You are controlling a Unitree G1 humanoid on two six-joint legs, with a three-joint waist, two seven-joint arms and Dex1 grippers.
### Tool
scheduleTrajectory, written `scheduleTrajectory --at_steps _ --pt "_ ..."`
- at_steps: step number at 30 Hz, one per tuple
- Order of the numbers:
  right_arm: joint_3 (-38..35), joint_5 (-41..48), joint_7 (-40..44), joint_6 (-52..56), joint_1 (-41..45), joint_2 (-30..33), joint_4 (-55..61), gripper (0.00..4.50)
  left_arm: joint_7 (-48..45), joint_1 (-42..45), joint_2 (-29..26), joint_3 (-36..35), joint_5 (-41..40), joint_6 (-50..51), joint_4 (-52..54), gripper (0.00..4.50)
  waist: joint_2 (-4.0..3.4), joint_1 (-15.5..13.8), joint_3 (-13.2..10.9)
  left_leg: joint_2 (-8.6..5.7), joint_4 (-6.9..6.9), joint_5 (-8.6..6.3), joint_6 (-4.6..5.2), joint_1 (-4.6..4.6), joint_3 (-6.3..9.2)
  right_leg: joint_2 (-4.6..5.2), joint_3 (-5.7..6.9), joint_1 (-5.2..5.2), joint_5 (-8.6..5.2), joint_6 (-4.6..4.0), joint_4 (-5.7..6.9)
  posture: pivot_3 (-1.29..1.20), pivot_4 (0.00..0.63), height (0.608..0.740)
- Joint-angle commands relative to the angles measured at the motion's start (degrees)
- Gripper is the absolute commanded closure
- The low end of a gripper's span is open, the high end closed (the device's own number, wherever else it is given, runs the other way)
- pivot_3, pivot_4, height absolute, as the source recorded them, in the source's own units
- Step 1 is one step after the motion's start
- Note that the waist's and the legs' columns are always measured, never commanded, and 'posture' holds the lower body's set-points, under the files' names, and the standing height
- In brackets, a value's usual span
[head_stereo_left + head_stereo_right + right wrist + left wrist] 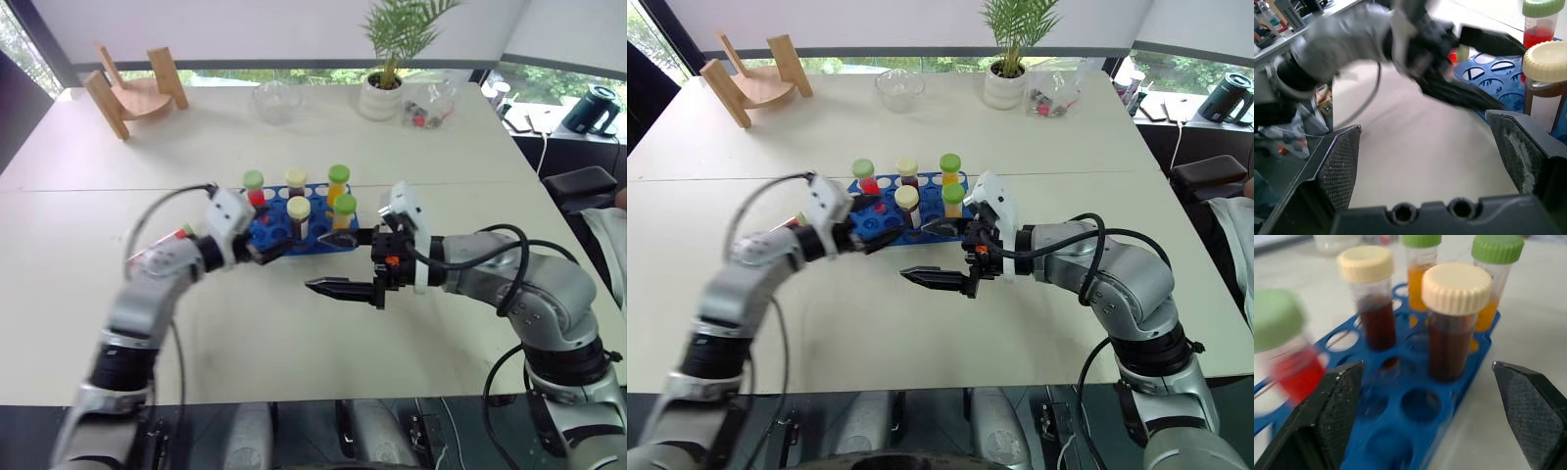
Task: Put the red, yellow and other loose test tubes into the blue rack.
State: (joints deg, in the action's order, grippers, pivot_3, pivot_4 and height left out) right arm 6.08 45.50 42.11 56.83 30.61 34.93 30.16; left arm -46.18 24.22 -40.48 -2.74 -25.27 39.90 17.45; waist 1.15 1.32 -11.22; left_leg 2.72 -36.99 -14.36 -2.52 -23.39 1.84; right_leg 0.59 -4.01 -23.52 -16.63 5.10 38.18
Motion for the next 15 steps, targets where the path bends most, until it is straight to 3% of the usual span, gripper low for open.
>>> scheduleTrajectory --at_steps 1,4,7,9,12,15 --pt "0.47 0.11 1.82 -2.22 0.35 -0.38 0.92 0.0 -10.12 5.71 -15.11 -6.72 -7.18 10.03 2.94 0.19 0.08 0.01 -0.08 0.0 -0.01 0.0 0.0 -0.02 -0.01 0.0 0.01 -0.03 -0.01 -0.01 0.01 0.0 0.15 0.74" --pt "1.07 1.38 3.44 -2.41 0.92 -1.36 1.2 0.0 -19.25 11.15 -27.97 -2.27 -2.4 6.72 -7.45 0.19 0.01 -0.09 -0.11 -0.02 0.01 0.0 0.0 -0.02 -0.09 0.03 -0.01 -0.04 -0.03 -0.05 -0.08 0.0 0.15 0.74" --pt "2.54 1.88 6.28 -2.09 1.8 -0.69 2.22 0.0 -30.12 22.69 -31.83 9.85 9.82 -4.97 -26.07 0.19 -0.14 -0.56 -0.13 -0.06 0.04 0.0 0.0 0.0 -0.13 0.04 -0.01 -0.05 -0.13 -0.22 -0.1 0.0 0.15 0.74" --pt "3.06 1.8 8.02 -2.28 1.84 0.5 2.85 0.0 -35.94 31.09 -29.47 15.45 15.05 -9.53 -36.87 0.19 -0.14 -0.7 -0.14 -0.04 0.04 0.0 0.0 -0.02 -0.16 0.02 -0.02 -0.1 -0.13 -0.28 -0.11 0.0 0.15 0.74" --pt "4.49 -0.29 9.38 -3.75 1.98 1.88 3.5 0.0 -41.28 46.51 -22.25 29.06 30.77 -12.28 -57.8 0.19 0.02 -1.15 -0.11 -0.07 -0.11 0.0 -0.01 -0.21 -0.07 0.01 0.07 -0.11 -0.14 -0.28 -0.08 0.0 0.15 0.74" --pt "5.06 -1.84 7.63 -4.84 1.72 0.82 3.19 0.0 -45.83 55.39 -14.29 32.83 34.69 -15.02 -73.32 0.19 0.06 -0.67 -0.09 -0.07 -0.16 0.0 0.0 -0.47 -0.13 0.03 0.02 -0.32 -0.11 -0.25 -0.14 0.0 0.15 0.74"
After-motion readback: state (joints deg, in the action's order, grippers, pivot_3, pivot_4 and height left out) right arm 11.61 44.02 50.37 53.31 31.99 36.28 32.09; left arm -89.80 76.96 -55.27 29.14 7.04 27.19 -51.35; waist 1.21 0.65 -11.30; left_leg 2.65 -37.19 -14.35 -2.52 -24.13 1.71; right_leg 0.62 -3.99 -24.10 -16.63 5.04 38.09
